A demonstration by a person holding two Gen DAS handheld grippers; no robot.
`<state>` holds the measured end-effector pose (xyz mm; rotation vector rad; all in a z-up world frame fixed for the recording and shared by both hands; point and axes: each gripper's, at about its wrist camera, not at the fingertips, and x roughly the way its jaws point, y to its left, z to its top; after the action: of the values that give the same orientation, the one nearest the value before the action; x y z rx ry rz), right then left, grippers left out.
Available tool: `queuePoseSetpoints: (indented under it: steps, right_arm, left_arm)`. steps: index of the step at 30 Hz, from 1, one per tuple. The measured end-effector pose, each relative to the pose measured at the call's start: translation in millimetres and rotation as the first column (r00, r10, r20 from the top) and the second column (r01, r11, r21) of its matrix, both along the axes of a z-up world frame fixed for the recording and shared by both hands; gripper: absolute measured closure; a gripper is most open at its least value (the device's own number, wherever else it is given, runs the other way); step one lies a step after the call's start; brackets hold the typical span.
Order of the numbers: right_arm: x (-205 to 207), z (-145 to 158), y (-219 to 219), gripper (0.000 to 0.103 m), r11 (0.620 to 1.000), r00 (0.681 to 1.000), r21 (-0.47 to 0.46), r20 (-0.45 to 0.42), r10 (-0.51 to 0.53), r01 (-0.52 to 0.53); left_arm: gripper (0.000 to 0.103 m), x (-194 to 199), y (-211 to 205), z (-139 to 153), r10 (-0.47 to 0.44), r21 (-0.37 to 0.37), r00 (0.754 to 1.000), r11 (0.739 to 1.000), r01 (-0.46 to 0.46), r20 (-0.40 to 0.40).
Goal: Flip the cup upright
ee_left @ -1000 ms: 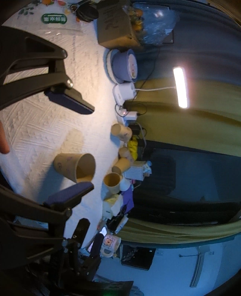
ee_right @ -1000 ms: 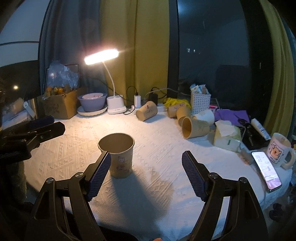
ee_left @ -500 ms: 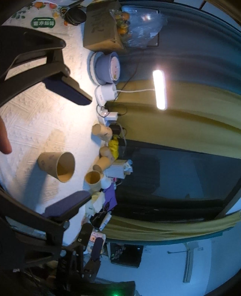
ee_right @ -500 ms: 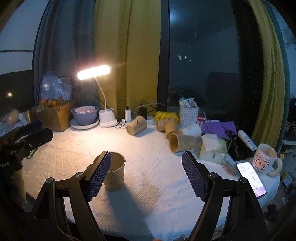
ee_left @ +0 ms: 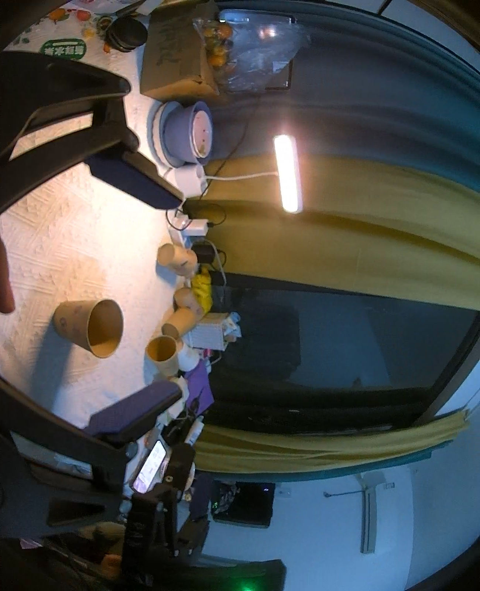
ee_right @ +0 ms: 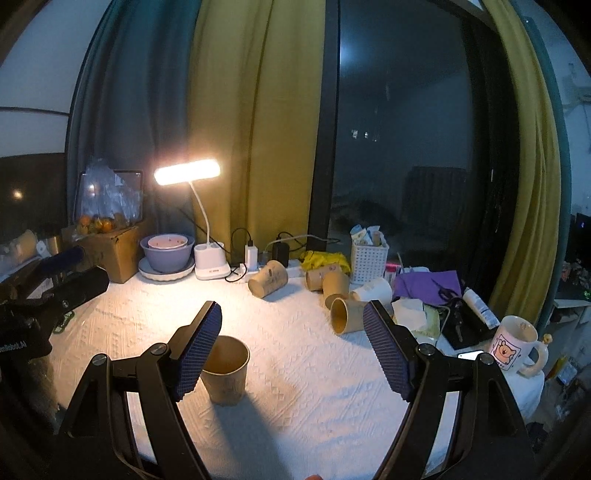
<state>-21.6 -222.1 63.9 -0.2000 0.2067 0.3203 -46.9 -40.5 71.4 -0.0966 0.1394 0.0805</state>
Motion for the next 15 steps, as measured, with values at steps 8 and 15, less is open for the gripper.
queuePoseSetpoints:
  steps: [8,15]
  right_arm:
    - [0.3,3.7,-0.2,0.021,1.0,1.0,0.007,0.011,-0.008,0.008]
    - [0.6,4.4,0.4,0.021,1.0,1.0,0.006,0.01,-0.008,0.008]
  left_arm:
    - [0.007,0.6,-4.1,3.9,-0.007,0.01,1.0,1.0,0.007,0.009]
    - [0.007,0.6,-6.0,3.7,-0.013,0.01,1.0,1.0,0.013,0.009]
